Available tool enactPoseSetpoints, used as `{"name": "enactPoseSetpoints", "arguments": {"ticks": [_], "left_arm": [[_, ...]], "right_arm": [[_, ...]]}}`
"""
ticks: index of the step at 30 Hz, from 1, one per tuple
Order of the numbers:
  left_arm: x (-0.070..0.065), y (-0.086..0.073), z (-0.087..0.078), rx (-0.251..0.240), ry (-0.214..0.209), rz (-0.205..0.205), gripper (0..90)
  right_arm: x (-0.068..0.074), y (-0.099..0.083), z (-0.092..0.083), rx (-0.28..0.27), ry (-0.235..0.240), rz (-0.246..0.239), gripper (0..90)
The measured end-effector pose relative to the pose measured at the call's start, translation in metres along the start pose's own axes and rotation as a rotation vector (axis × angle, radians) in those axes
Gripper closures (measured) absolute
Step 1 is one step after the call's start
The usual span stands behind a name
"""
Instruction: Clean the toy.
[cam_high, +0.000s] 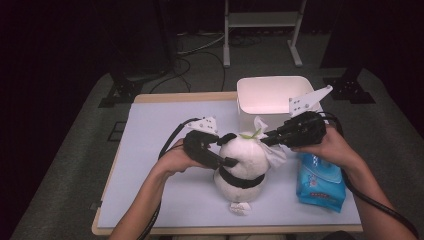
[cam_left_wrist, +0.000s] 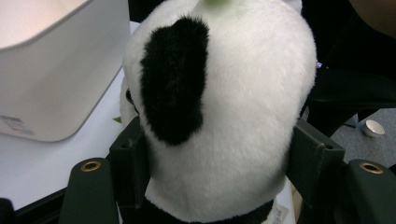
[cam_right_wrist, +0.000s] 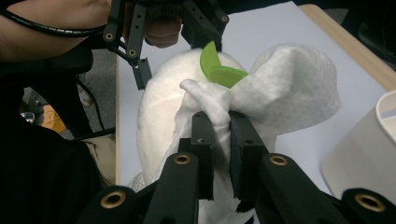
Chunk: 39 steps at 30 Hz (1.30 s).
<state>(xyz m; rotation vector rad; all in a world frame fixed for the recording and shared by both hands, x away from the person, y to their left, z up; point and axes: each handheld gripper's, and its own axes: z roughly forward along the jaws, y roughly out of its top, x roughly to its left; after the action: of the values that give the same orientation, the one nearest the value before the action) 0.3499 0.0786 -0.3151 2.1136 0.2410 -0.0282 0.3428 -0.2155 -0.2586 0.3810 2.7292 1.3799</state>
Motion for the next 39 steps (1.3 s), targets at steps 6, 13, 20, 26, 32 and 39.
{"name": "enactPoseSetpoints", "arguments": {"ticks": [6,13,20,26,32,39], "left_arm": [[-0.003,0.006,-0.014,0.027,0.029,0.019,33.0],[-0.005,0.005,-0.004,0.053,0.022,0.019,32.9],[-0.005,0.004,0.000,0.051,0.015,0.009,33.1],[-0.005,0.006,0.003,0.052,0.006,0.020,33.1],[-0.003,0.004,0.003,0.052,0.005,0.016,33.1],[-0.005,0.009,0.009,0.054,-0.001,0.027,33.2]], "right_arm": [[0.005,0.016,0.005,-0.009,0.012,-0.035,81.2],[0.005,0.023,0.017,0.030,0.012,-0.047,81.1],[0.006,0.024,0.018,0.069,-0.003,-0.051,81.1],[0.009,0.033,0.023,0.080,-0.001,-0.063,81.0],[0.008,0.033,0.023,0.124,-0.006,-0.064,81.0],[0.010,0.032,0.014,0.157,-0.047,-0.071,80.9]]}}
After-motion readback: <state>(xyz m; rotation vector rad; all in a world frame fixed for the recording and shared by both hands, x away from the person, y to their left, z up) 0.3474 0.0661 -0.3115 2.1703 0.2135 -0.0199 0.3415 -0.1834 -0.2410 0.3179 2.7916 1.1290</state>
